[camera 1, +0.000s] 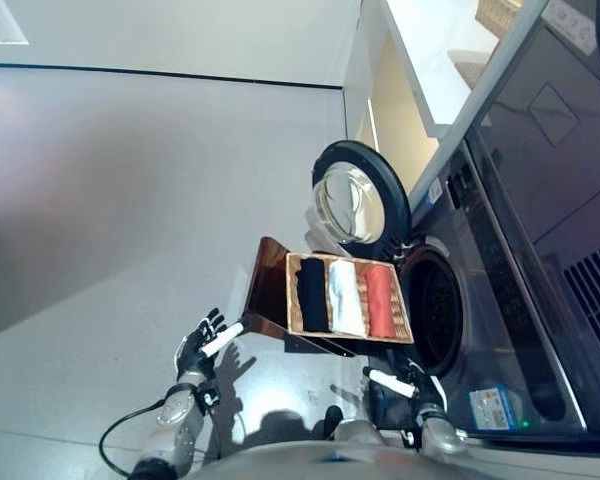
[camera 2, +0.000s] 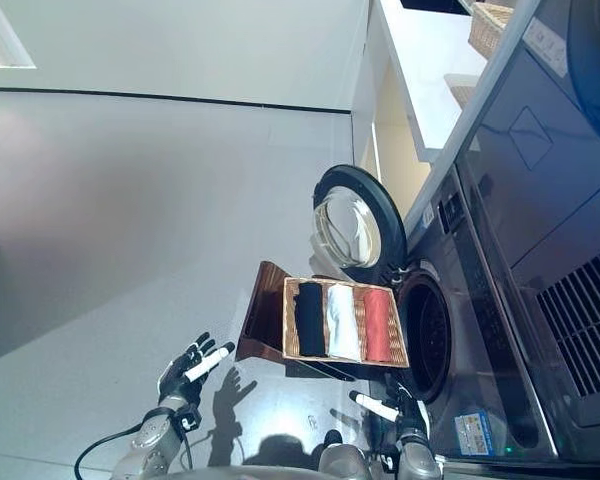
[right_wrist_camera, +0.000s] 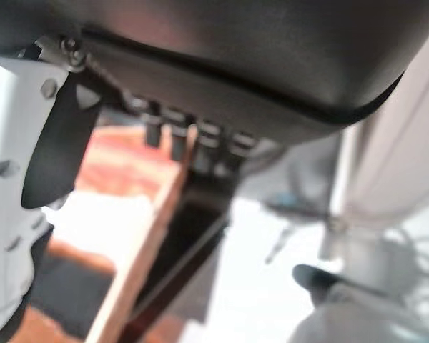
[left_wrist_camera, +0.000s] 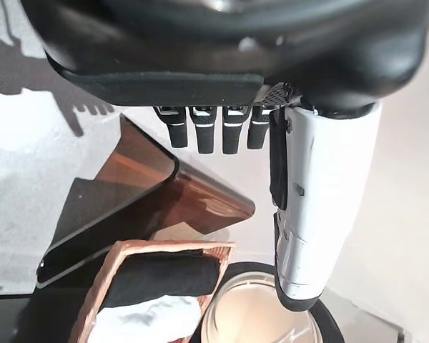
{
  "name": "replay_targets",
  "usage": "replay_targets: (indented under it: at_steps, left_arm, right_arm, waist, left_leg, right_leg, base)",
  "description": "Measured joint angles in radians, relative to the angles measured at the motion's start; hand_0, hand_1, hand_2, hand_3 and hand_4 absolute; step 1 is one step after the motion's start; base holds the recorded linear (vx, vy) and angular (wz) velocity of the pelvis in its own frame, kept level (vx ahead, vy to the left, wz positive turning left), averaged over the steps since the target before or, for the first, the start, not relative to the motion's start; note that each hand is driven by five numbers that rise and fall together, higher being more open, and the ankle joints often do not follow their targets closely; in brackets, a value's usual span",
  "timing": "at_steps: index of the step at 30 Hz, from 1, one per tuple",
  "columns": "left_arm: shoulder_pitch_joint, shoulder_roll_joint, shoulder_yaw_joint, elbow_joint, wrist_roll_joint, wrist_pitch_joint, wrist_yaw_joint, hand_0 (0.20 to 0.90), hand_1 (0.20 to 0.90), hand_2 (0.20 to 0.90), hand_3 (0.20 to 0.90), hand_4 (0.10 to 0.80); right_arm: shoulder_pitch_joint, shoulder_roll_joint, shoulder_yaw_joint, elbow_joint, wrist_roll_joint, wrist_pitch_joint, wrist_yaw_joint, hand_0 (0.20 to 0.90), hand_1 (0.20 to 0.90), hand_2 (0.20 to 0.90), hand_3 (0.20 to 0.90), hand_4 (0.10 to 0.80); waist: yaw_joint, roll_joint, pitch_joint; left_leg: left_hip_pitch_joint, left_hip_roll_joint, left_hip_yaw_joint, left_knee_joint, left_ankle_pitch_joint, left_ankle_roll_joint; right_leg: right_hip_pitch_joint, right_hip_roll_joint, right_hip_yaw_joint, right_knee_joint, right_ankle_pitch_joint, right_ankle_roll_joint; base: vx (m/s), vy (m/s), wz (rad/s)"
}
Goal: Pick up the clothes and place them into the washing machine
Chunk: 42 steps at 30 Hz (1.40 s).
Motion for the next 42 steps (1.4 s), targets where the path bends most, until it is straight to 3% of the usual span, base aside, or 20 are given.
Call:
replay_targets:
  at_steps: [1, 2, 3, 7, 9, 10, 12, 14, 20, 21, 22, 23, 24, 25, 26, 31, 34, 37, 40, 42]
  left_arm:
    - [-0.002, 0.0, 0.0, 0.001, -0.001, 0.0, 0.009, 0.9, 0.9, 0.9, 0.9, 0.8]
    - [0.0, 0.002, -0.001, 0.004, -0.002, 0.0, 0.014, 0.9, 0.9, 0.9, 0.9, 0.8]
    - [-0.004, -0.001, -0.004, 0.005, -0.003, 0.0, 0.014, 0.9, 0.9, 0.9, 0.9, 0.8]
    - [-0.025, -0.019, -0.041, 0.004, -0.003, 0.0, 0.014, 0.9, 0.9, 0.9, 0.9, 0.8]
    - [-0.044, -0.026, -0.05, 0.003, -0.003, -0.001, 0.017, 0.9, 0.9, 0.9, 0.9, 0.8]
    - [-0.048, -0.034, -0.049, 0.003, -0.004, -0.002, 0.023, 0.9, 0.9, 0.9, 0.9, 0.8]
    - [-0.062, -0.041, -0.05, 0.004, -0.004, -0.003, 0.028, 0.9, 0.9, 0.9, 0.9, 0.8]
    - [-0.075, -0.041, -0.05, 0.006, -0.004, -0.007, 0.032, 0.9, 0.9, 0.9, 0.9, 0.8]
    - [-0.07, -0.042, -0.047, 0.033, -0.022, -0.008, 0.036, 0.9, 0.9, 0.9, 0.9, 0.8]
    - [-0.066, -0.047, -0.047, 0.033, -0.022, -0.008, 0.036, 0.9, 0.9, 0.9, 0.9, 0.8]
    - [-0.057, -0.055, -0.046, 0.033, -0.023, -0.01, 0.036, 0.9, 0.9, 0.9, 0.9, 0.8]
    - [-0.06, -0.039, -0.043, 0.031, -0.026, -0.01, 0.039, 0.9, 0.9, 0.9, 0.9, 0.8]
    - [-0.061, -0.02, -0.036, 0.027, -0.028, -0.011, 0.041, 0.9, 0.9, 0.9, 0.9, 0.8]
    - [-0.072, -0.008, -0.033, 0.025, -0.031, -0.013, 0.042, 0.9, 0.9, 0.9, 0.9, 0.8]
    - [-0.09, 0.005, -0.031, 0.024, -0.034, -0.014, 0.047, 0.9, 0.9, 0.9, 0.9, 0.8]
    - [-0.15, 0.055, 0.002, -0.008, -0.037, -0.045, 0.063, 0.9, 0.9, 0.9, 0.9, 0.8]
    - [-0.171, 0.048, 0.011, -0.009, -0.036, -0.064, 0.066, 0.9, 0.9, 0.9, 0.9, 0.8]
    - [-0.152, 0.047, 0.012, -0.005, -0.036, -0.063, 0.073, 0.9, 0.9, 0.9, 0.9, 0.8]
    - [-0.106, 0.043, 0.01, 0.014, -0.036, -0.061, 0.074, 0.9, 0.9, 0.9, 0.9, 0.8]
    - [-0.095, 0.04, -0.002, 0.017, -0.036, -0.059, 0.071, 0.9, 0.9, 0.9, 0.9, 0.8]
  right_arm:
    - [-0.015, 0.002, 0.0, 0.011, 0.005, 0.0, 0.0, 0.9, 0.9, 0.9, 0.9, 0.8]
    - [-0.021, 0.001, 0.001, 0.017, 0.006, -0.002, 0.007, 0.9, 0.9, 0.9, 0.9, 0.8]
    - [-0.025, 0.006, 0.017, 0.015, 0.004, -0.014, 0.01, 0.9, 0.9, 0.9, 0.9, 0.8]
    - [-0.034, 0.025, 0.016, 0.015, 0.008, -0.017, 0.006, 0.9, 0.9, 0.9, 0.9, 0.8]
    - [-0.051, 0.032, 0.015, 0.017, 0.018, -0.018, 0.003, 0.9, 0.9, 0.9, 0.9, 0.8]
    - [-0.06, 0.038, 0.015, 0.018, 0.026, -0.018, -0.009, 0.9, 0.9, 0.9, 0.9, 0.8]
    - [-0.07, 0.042, 0.014, 0.026, 0.033, -0.018, -0.022, 0.9, 0.9, 0.9, 0.9, 0.8]
    - [-0.079, 0.039, 0.004, 0.028, 0.042, -0.019, -0.024, 0.9, 0.9, 0.9, 0.9, 0.8]
    - [-0.112, -0.022, -0.051, 0.04, 0.043, -0.022, -0.068, 0.9, 0.9, 0.9, 0.9, 0.8]
    - [-0.108, -0.04, -0.054, 0.041, 0.043, -0.026, -0.07, 0.9, 0.9, 0.9, 0.9, 0.8]
    - [-0.098, -0.06, -0.053, 0.048, 0.041, -0.034, -0.072, 0.9, 0.9, 0.9, 0.9, 0.8]
    - [-0.099, -0.043, -0.049, 0.055, 0.038, -0.035, -0.077, 0.9, 0.9, 0.9, 0.9, 0.8]
    - [-0.092, -0.028, -0.046, 0.051, 0.035, -0.036, -0.076, 0.9, 0.9, 0.9, 0.9, 0.8]
    - [-0.089, -0.021, -0.04, 0.053, 0.034, -0.036, -0.075, 0.9, 0.9, 0.9, 0.9, 0.8]
    - [-0.097, -0.01, -0.041, 0.06, 0.035, -0.035, -0.076, 0.9, 0.9, 0.9, 0.9, 0.8]
    - [-0.181, 0.016, 0.023, 0.047, 0.035, -0.029, -0.061, 0.9, 0.9, 0.9, 0.9, 0.8]
    - [-0.215, 0.025, 0.03, 0.051, 0.034, -0.029, -0.057, 0.9, 0.9, 0.9, 0.9, 0.8]
    - [-0.227, 0.033, 0.029, 0.052, 0.034, -0.029, -0.057, 0.9, 0.9, 0.9, 0.9, 0.8]
    - [-0.208, 0.033, 0.017, 0.057, 0.034, -0.028, -0.057, 0.9, 0.9, 0.9, 0.9, 0.8]
    - [-0.198, 0.028, 0.007, 0.057, 0.034, -0.021, -0.058, 0.9, 0.9, 0.9, 0.9, 0.8]
  waist:
    - [0.007, -0.017, 0.014]
    - [0.022, -0.032, 0.019]
    - [0.026, -0.037, 0.028]
    - [0.049, -0.035, 0.045]
    - [0.055, -0.053, 0.059]
    - [0.065, -0.054, 0.067]
    - [0.08, -0.067, 0.089]
    - [0.102, -0.069, 0.121]
    - [0.148, -0.022, 0.194]
    - [0.158, -0.004, 0.19]
    - [0.162, 0.02, 0.182]
    - [0.174, -0.016, 0.177]
    - [0.179, -0.032, 0.17]
    - [0.18, -0.033, 0.17]
    - [0.179, -0.031, 0.171]
    - [0.179, -0.009, 0.158]
    - [0.183, -0.017, 0.145]
    - [0.186, -0.061, 0.108]
    - [0.182, -0.105, 0.056]
    - [0.181, -0.105, 0.049]
  left_leg:
    - [-0.023, -0.001, 0.01, 0.067, 0.003, -0.004]
    - [-0.03, 0.0, 0.019, 0.103, 0.018, -0.024]
    - [-0.034, 0.004, 0.018, 0.129, 0.035, -0.035]
    - [-0.06, 0.018, 0.029, 0.183, 0.108, -0.027]
    - [-0.146, 0.007, 0.041, 0.304, 0.143, -0.029]
    - [-0.171, 0.009, 0.048, 0.319, 0.15, -0.015]
    - [-0.182, -0.008, 0.065, 0.274, 0.136, -0.003]
    - [-0.178, -0.014, 0.065, 0.096, 0.138, -0.001]
    - [-0.178, 0.022, 0.055, -0.121, 0.215, -0.016]
    - [-0.167, 0.032, 0.058, -0.13, 0.216, -0.014]
    - [-0.154, 0.039, 0.069, -0.126, 0.258, 0.009]
    - [-0.132, -0.01, 0.127, -0.116, 0.267, 0.05]
    - [-0.115, -0.04, 0.163, -0.12, 0.265, 0.071]
    - [-0.104, -0.056, 0.178, -0.118, 0.254, 0.082]
    - [-0.096, -0.077, 0.191, -0.101, 0.229, 0.097]
    - [-0.089, -0.12, 0.249, -0.072, 0.167, 0.135]
    - [-0.087, -0.133, 0.284, -0.063, 0.15, 0.151]
    - [-0.094, -0.149, 0.311, -0.05, 0.133, 0.161]
    - [-0.123, -0.166, 0.322, -0.029, 0.112, 0.177]
    - [-0.13, -0.173, 0.323, -0.025, 0.115, 0.182]
  right_leg:
    - [0.005, 0.005, 0.004, 0.001, -0.012, -0.003]
    - [0.013, 0.005, 0.01, -0.004, 0.0, -0.024]
    - [0.028, 0.013, 0.015, -0.017, -0.014, -0.021]
    - [0.065, 0.034, 0.02, -0.058, -0.013, -0.049]
    - [0.069, 0.034, 0.052, -0.073, -0.007, -0.092]
    - [0.071, 0.033, 0.07, -0.075, -0.011, -0.1]
    - [0.072, 0.033, 0.11, -0.078, -0.01, -0.106]
    - [0.085, 0.038, 0.157, -0.092, 0.003, -0.109]
    - [0.205, 0.068, 0.286, -0.196, 0.01, -0.059]
    - [0.212, 0.063, 0.301, -0.199, 0.001, -0.042]
    - [0.22, 0.056, 0.313, -0.209, -0.004, -0.014]
    - [0.231, -0.011, 0.322, -0.22, -0.015, -0.016]
    - [0.229, -0.051, 0.315, -0.202, 0.004, 0.0]
    - [0.233, -0.071, 0.303, -0.191, 0.018, 0.017]
    - [0.238, -0.095, 0.293, -0.186, 0.042, 0.055]
    - [0.163, -0.141, 0.301, -0.136, 0.089, 0.122]
    - [0.15, -0.157, 0.261, -0.143, 0.116, 0.118]
    - [0.136, -0.175, 0.239, -0.147, 0.12, 0.112]
    - [0.116, -0.192, 0.235, -0.162, 0.131, 0.098]
    - [0.103, -0.194, 0.236, -0.159, 0.148, 0.084]
  base:
    - [0.119, -0.138, -0.24]
    - [0.112, -0.081, -0.21]
    - [0.114, -0.079, -0.1]
    - [0.086, -0.017, 0.14]
    - [0.131, 0.024, 0.21]
    - [0.176, 0.078, 0.08]
    - [0.232, 0.116, -0.03]
    - [0.289, 0.156, -0.09]
    - [0.323, 0.217, -0.52]
    - [0.315, 0.297, -0.89]
    - [0.29, 0.333, -1.14]
    - [0.266, 0.344, -1.08]
    - [0.235, 0.313, -0.81]
    - [0.186, 0.277, -0.47]
    - [0.115, 0.228, -0.35]
    - [0.06, 0.189, -0.59]
    - [0.07, 0.095, -0.36]
    - [0.075, 0.076, -0.23]
    - [0.117, 0.119, -0.13]
    - [0.07, 0.109, -0.06]
